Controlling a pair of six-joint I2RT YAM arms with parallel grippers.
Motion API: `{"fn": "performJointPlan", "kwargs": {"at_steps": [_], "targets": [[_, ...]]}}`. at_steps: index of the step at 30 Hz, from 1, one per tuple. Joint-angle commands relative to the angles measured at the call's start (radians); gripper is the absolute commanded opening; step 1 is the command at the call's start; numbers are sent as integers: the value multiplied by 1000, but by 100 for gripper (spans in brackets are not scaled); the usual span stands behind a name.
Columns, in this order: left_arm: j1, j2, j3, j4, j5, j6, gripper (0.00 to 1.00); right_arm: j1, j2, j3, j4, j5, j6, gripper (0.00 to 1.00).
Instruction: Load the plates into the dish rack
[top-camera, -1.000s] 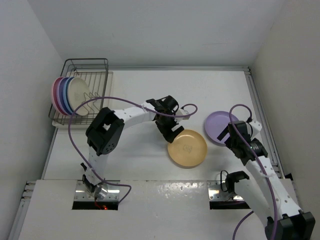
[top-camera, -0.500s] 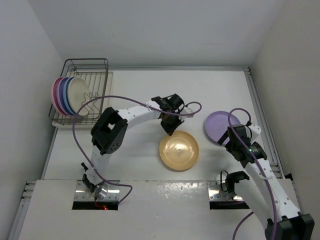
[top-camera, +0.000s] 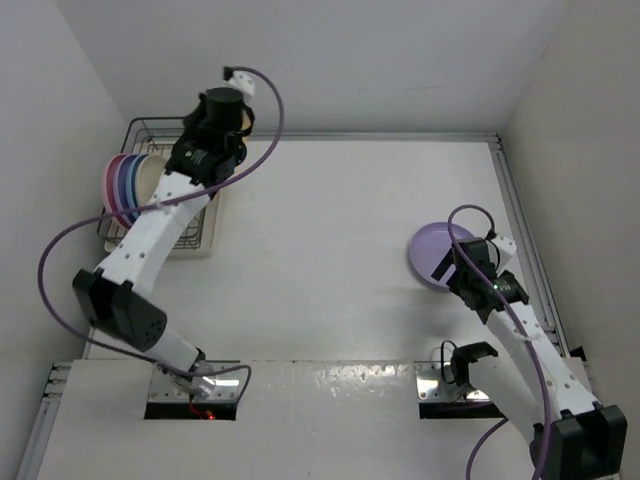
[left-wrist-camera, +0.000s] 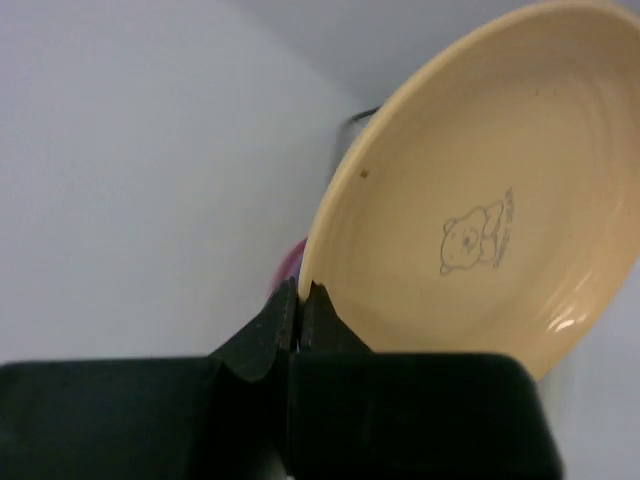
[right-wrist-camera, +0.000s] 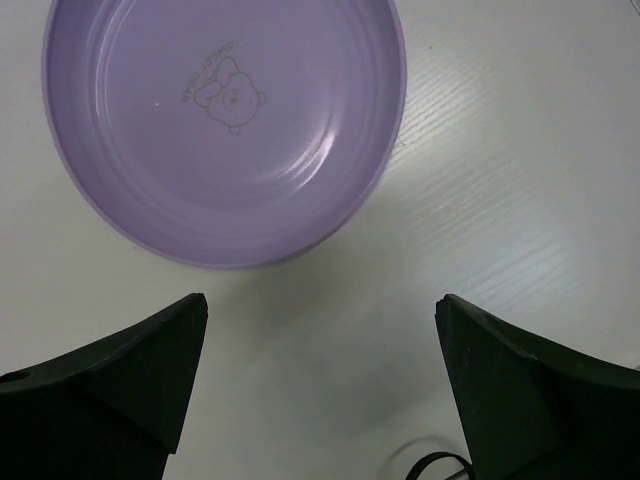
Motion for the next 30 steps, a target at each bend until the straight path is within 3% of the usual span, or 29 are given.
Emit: {"fn": "performJointPlan", "kwargs": {"at_steps": [1,5,12,17,20,24,30], "targets": [[39,-100,-147,487,-413,332,0,-2,40,78,69,-16,-21,96],[111,-140,-406,965,-459,717,0,-2,107,143,83,-37,-37,95],[241,-64,-449,1114,-468,750,0,1,224,285,69,-74,-50,93],[263,-53,-533,1226,-457,750,0,24,245,341,46,-42,-63,92],[263,-43,-570,1172,-457,726,0,26,245,355,46,-40,-55,92],[263,-43,-546,905,-448,469,0,37,244,362,46,-31,-57,92],[254,-43,-531,790,-418,376,0,37,214,318,48,-23,-49,92]]}}
